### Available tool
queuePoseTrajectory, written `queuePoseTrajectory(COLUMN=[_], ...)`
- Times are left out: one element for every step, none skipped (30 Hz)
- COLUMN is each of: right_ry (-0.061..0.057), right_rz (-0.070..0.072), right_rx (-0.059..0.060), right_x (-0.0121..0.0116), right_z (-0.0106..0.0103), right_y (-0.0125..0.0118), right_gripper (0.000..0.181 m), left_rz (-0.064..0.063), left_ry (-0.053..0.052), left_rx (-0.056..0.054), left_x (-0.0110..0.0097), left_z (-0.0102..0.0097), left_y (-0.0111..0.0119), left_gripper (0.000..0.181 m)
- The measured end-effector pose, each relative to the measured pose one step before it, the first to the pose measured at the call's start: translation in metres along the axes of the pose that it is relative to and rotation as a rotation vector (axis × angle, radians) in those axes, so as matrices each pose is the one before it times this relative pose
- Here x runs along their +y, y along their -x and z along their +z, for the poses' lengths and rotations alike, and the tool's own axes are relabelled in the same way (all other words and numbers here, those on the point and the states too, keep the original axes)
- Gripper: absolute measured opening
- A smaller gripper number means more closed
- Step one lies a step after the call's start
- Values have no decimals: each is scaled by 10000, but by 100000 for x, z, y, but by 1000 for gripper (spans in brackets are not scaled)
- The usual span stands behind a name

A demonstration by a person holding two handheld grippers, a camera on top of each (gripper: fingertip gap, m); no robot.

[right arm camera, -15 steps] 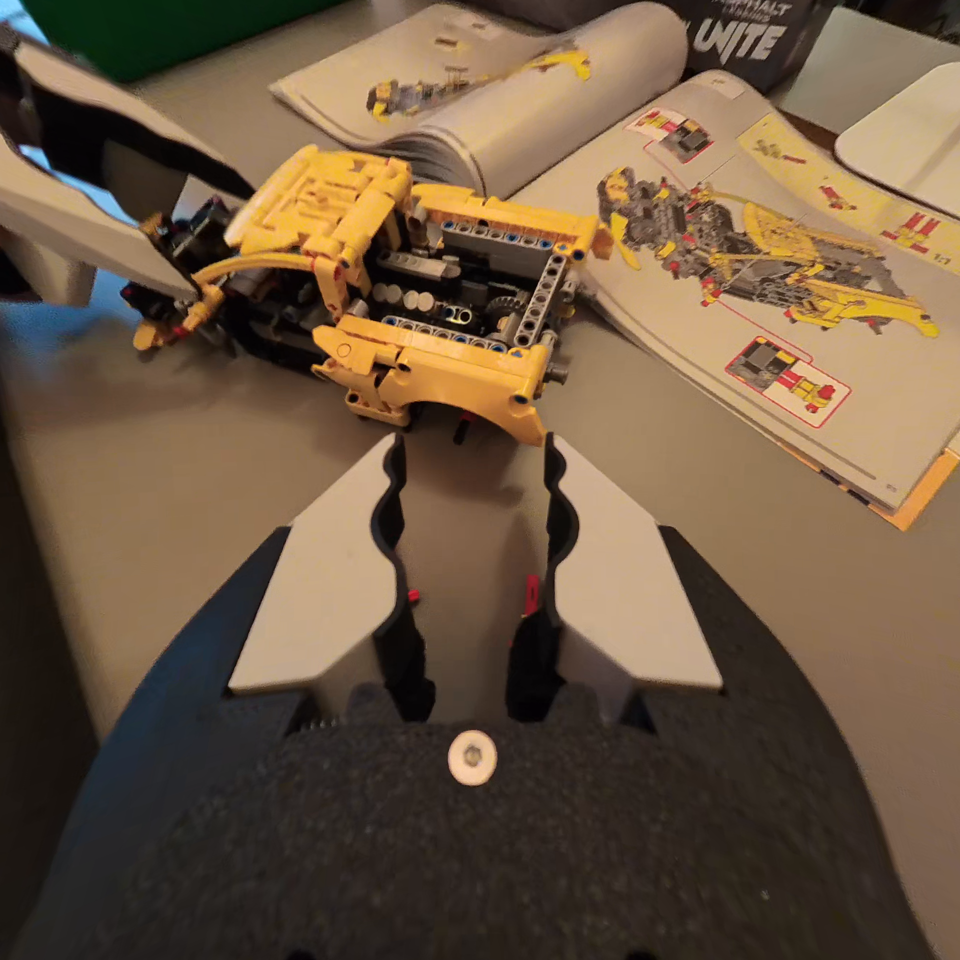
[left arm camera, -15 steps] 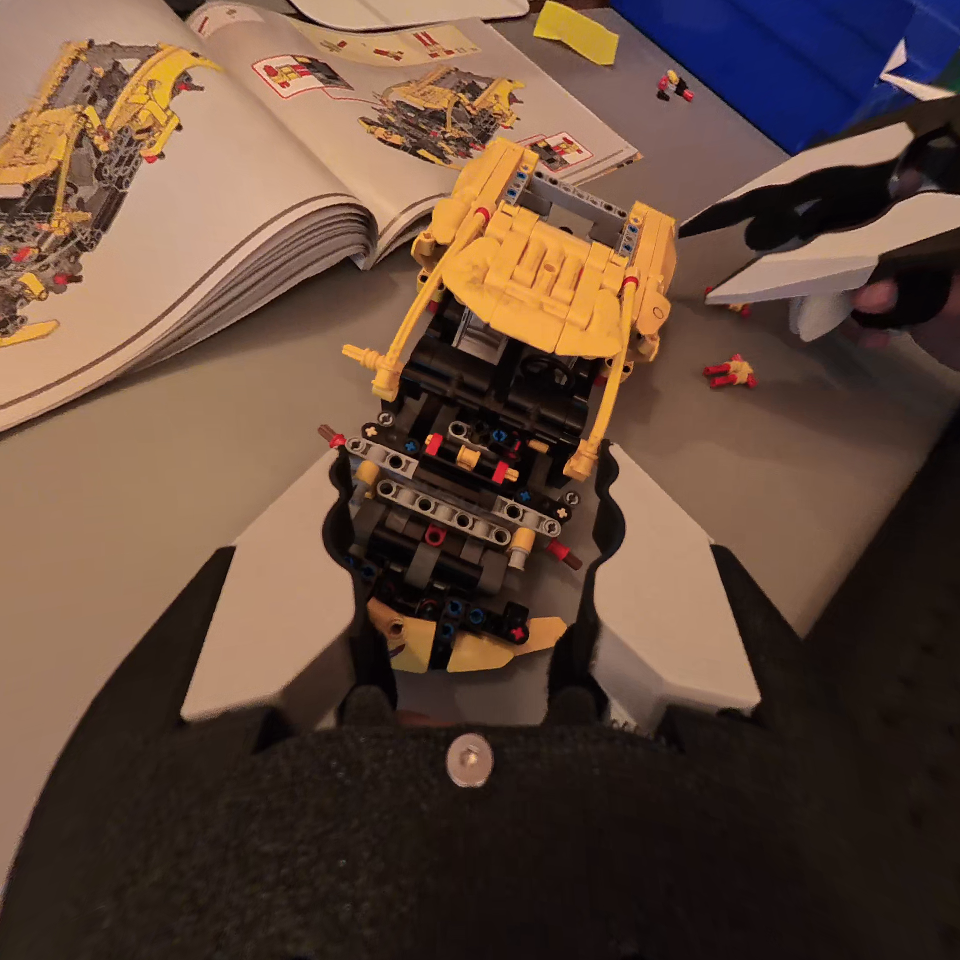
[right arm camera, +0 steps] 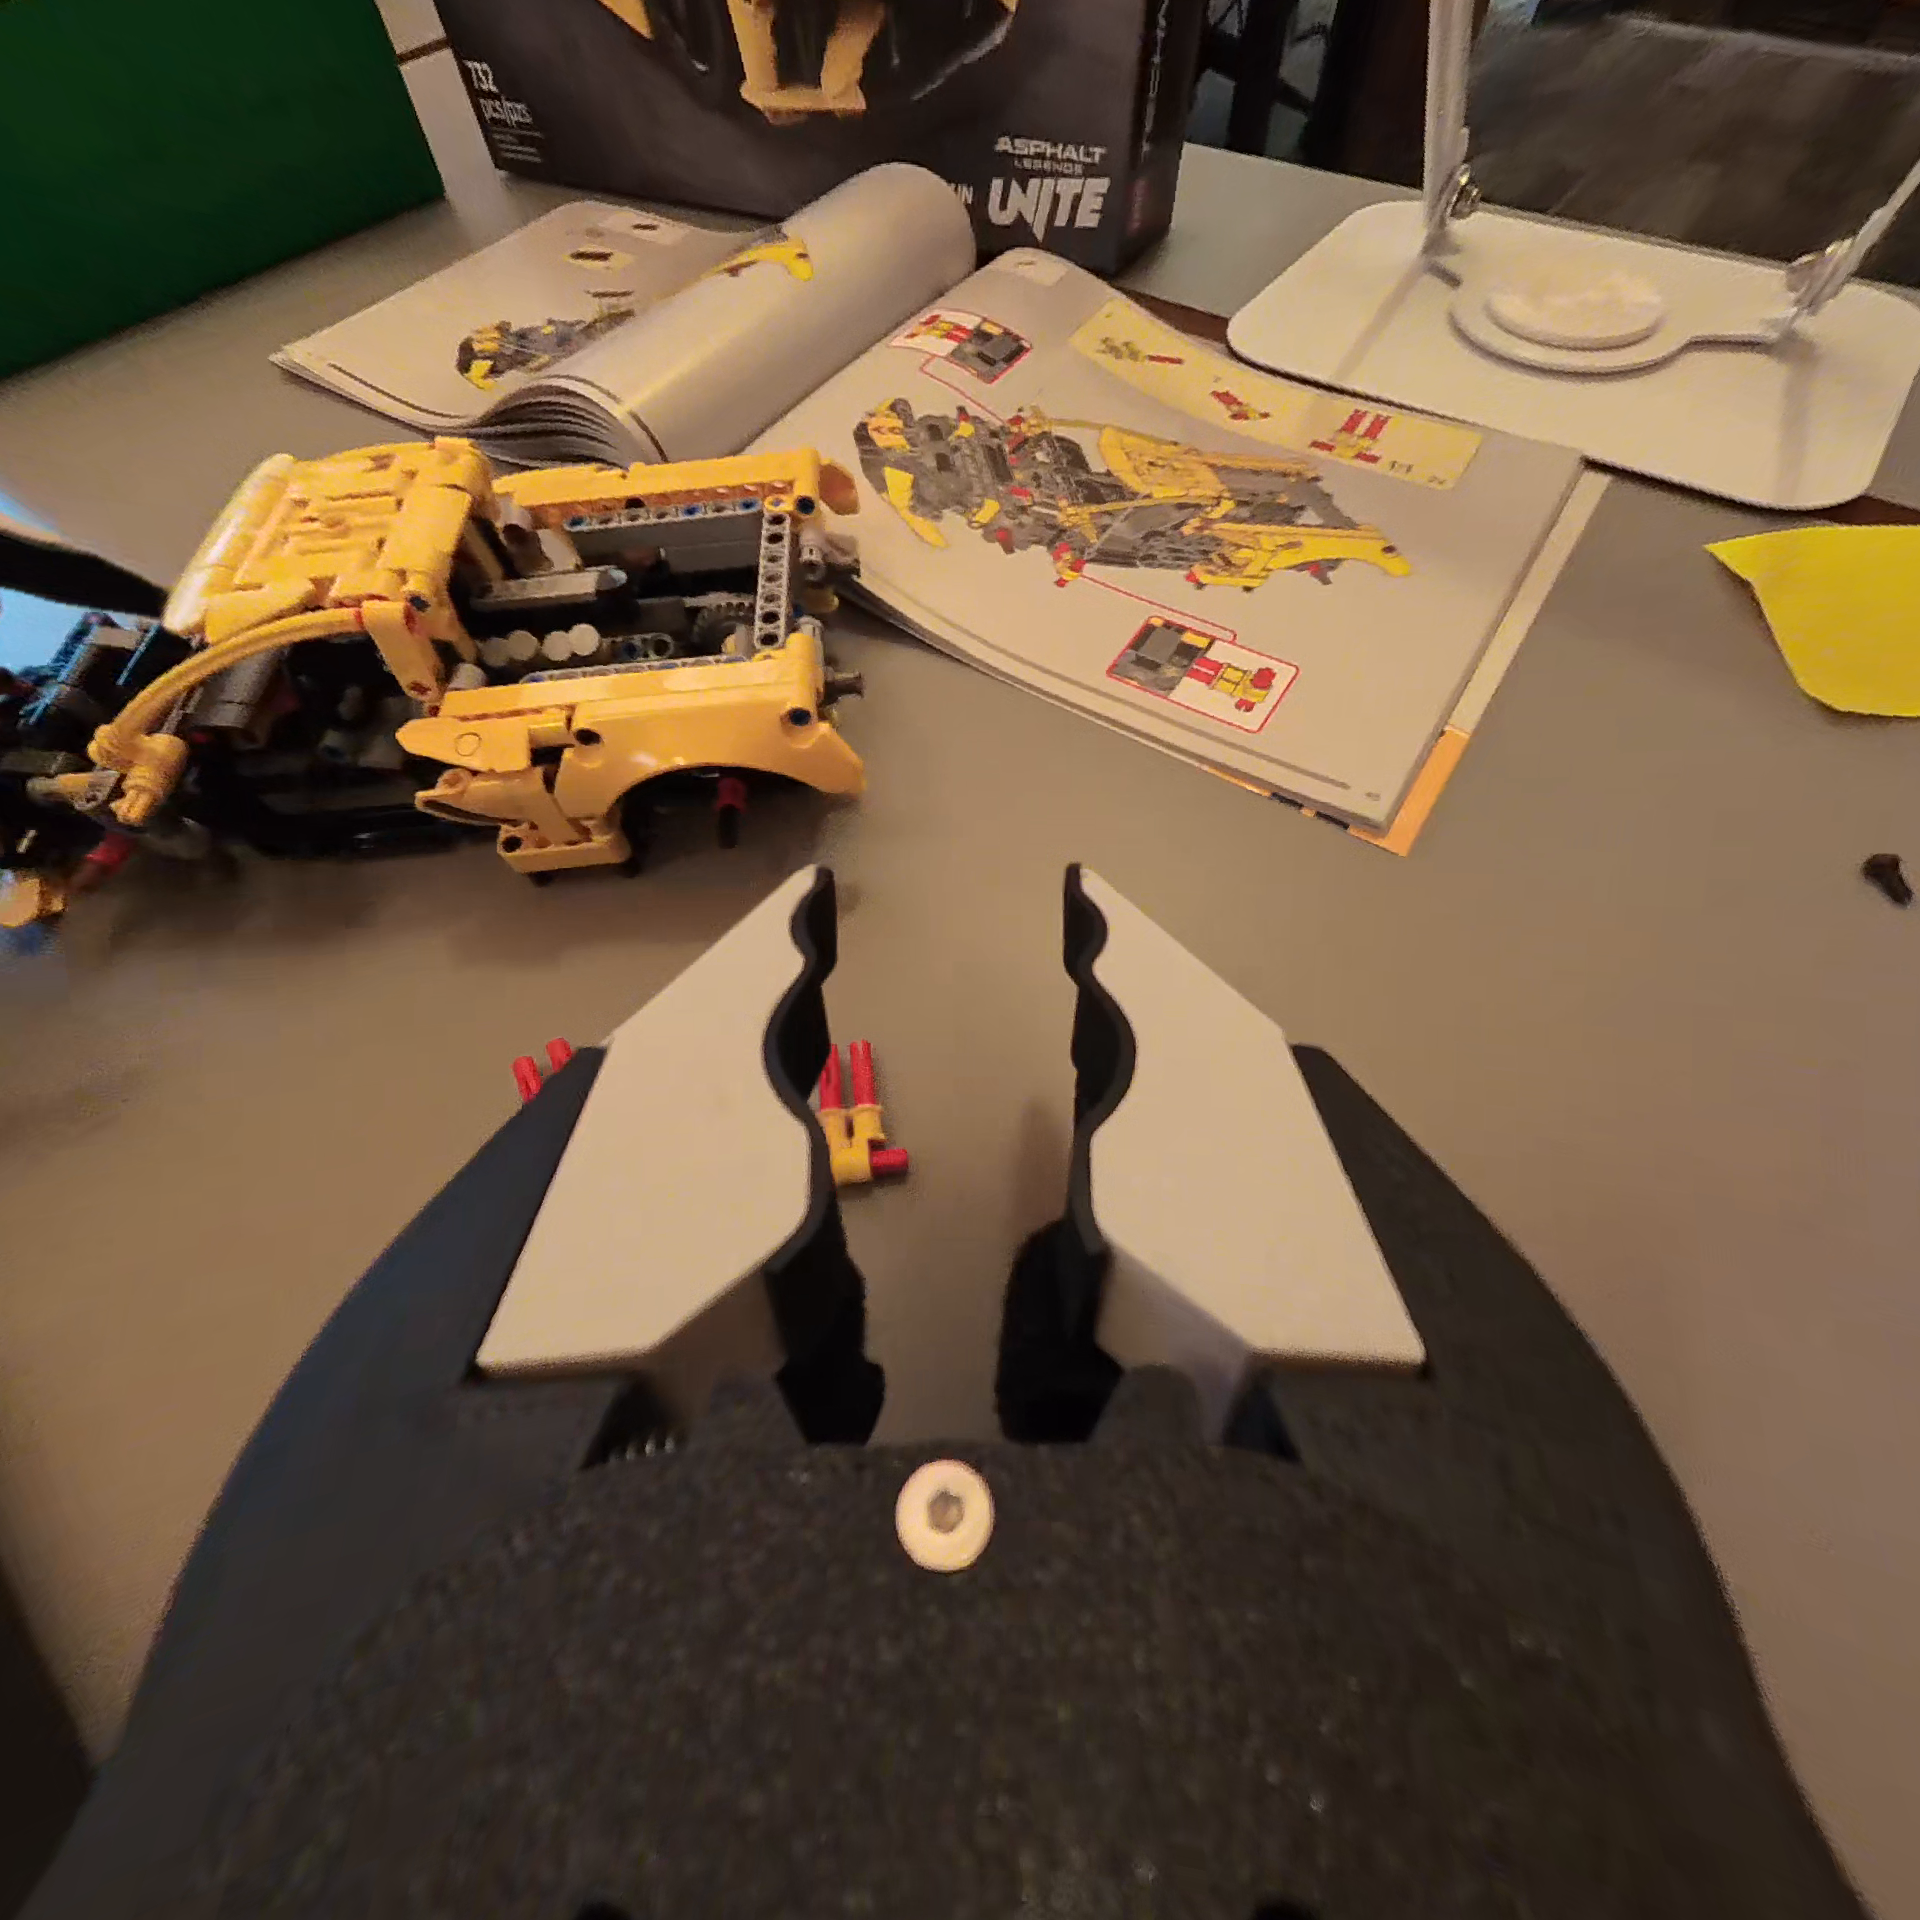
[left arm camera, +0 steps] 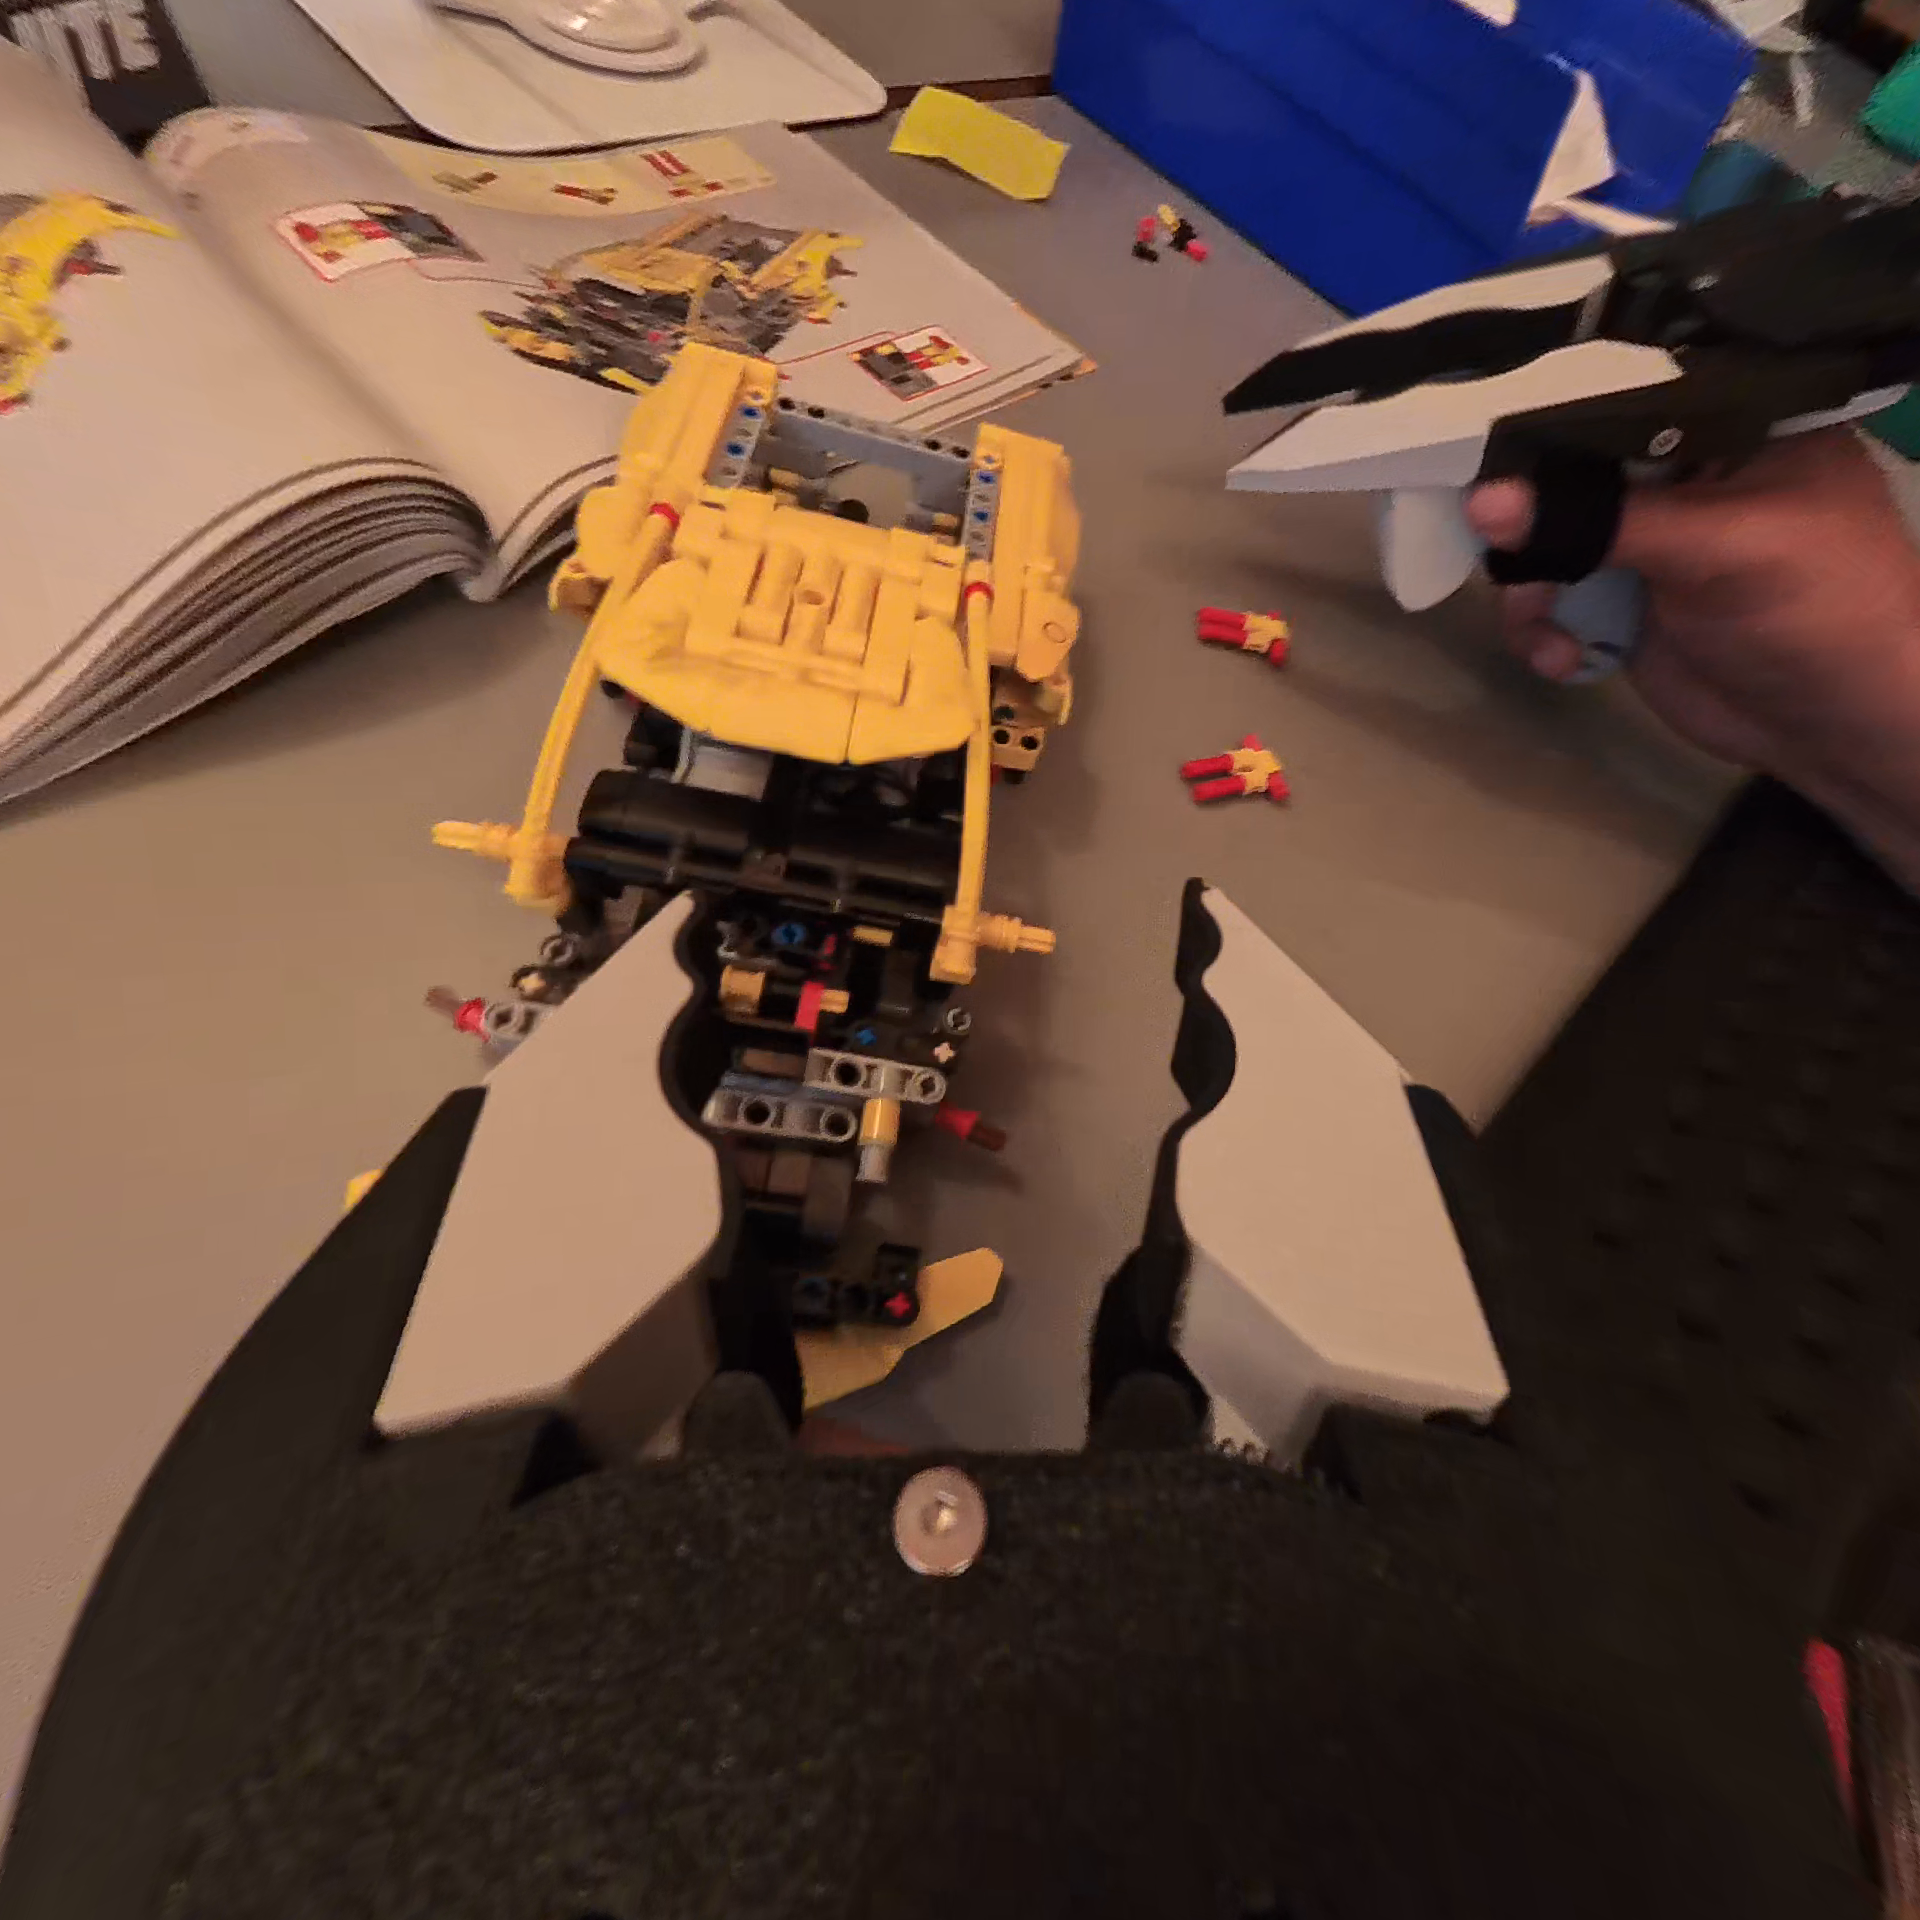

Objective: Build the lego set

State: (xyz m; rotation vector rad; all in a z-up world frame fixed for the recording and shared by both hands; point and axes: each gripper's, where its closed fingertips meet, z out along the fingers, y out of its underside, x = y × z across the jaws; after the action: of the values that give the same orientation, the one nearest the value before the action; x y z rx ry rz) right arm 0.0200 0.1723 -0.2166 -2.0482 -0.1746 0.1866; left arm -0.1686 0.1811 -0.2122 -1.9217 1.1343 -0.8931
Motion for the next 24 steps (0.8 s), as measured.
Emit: queuePoseTrajectory(right_ry=[45,-6,-47,-61,-48,-22,-10,25,42,18,-11,-15,0,15,-6,2,35,-11,-41,-26,9,-8,-35,-57], right_rz=[119,165,162,131,105,66,17,9,16,24,9,-7,-25,-36,-46,-50,-28,-8,2,-42,-78,-74,-17,31], right_rx=[-50,-65,-87,-72,-4,40,96,129,76,63,25,-19,-25,-13,-29,-15,8,-4,-20,50,130,99,56,17], right_x=[205,99,-31,-85,-68,-19,9,72,59,17,-16,-12,11,45,24,16,28,-49,-109,-94,-73,-105,-153,-115], right_z=[-16,-34,-72,-90,-98,-89,-75,-34,8,28,28,45,42,50,49,72,74,56,38,58,61,91,67,45], right_y=[44,45,55,17,-85,-140,-238,-285,-195,-140,-42,55,90,61,90,33,-61,-70,-74,-210,-362,-328,-250,-125], right_gripper=[42,42,42,42,42,42,42,42,42,42,44,45,45,46,46,46,46,45,44,44,43,42,41,39], left_rz=[-132,-39,47,95,117,125,97,41,-5,-32,-61,-27,6,-126,-261,-255,-171,-55,59,141,167,125,24,-92], left_ry=[48,18,-70,-142,-158,-145,-185,-253,-280,-280,-271,-211,-192,-226,-213,-306,-391,-207,55,102,11,-37,-45,-52], left_rx=[228,142,52,-16,-33,-23,-62,-82,-37,17,-43,-196,-362,-450,-270,-37,0,-62,-125,-187,-207,-159,-75,14], left_x=[-148,-239,-418,-544,-582,-576,-630,-707,-728,-668,-526,-268,-58,-28,-201,-372,-304,62,359,324,109,-85,-184,-190], left_z=[211,131,-57,-201,-319,-374,-382,-307,-151,1,114,195,170,31,-166,-283,-246,-127,-53,-40,-19,-13,17,8], left_y=[-238,-145,-37,70,170,308,568,827,995,1135,1374,1624,1705,1532,877,227,63,159,275,394,456,466,419,335], left_gripper=[88,88,88,88,88,88,87,87,86,85,84,83,81,79,79,76,74,73,73,72,71,70,69,69])
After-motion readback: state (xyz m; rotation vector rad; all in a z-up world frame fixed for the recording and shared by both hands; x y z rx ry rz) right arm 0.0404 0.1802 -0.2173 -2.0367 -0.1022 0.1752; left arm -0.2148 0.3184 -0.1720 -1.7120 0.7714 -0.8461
